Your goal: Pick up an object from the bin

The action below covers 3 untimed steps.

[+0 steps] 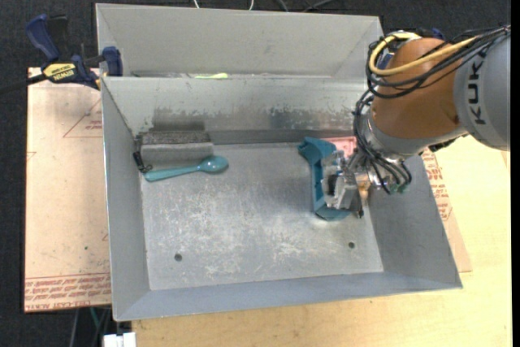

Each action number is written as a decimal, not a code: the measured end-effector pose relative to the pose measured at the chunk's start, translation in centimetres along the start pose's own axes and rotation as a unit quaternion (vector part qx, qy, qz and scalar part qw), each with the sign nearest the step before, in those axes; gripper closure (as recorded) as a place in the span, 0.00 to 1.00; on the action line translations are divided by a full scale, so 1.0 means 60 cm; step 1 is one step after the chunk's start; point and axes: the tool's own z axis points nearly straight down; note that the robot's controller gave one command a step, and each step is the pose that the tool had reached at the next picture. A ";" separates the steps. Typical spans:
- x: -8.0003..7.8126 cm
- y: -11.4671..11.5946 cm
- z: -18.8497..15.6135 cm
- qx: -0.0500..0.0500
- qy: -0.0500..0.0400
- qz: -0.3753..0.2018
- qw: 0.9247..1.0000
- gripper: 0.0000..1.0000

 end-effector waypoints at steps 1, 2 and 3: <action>0.003 -0.003 0.013 0.000 -0.001 -0.132 0.991 1.00; 0.000 -0.016 -0.062 -0.002 0.003 -0.072 0.997 1.00; -0.031 -0.020 -0.039 0.001 -0.005 -0.084 0.996 1.00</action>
Offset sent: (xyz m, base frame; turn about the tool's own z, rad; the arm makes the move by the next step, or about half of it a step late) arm 0.0058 -0.0205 0.0973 -0.0131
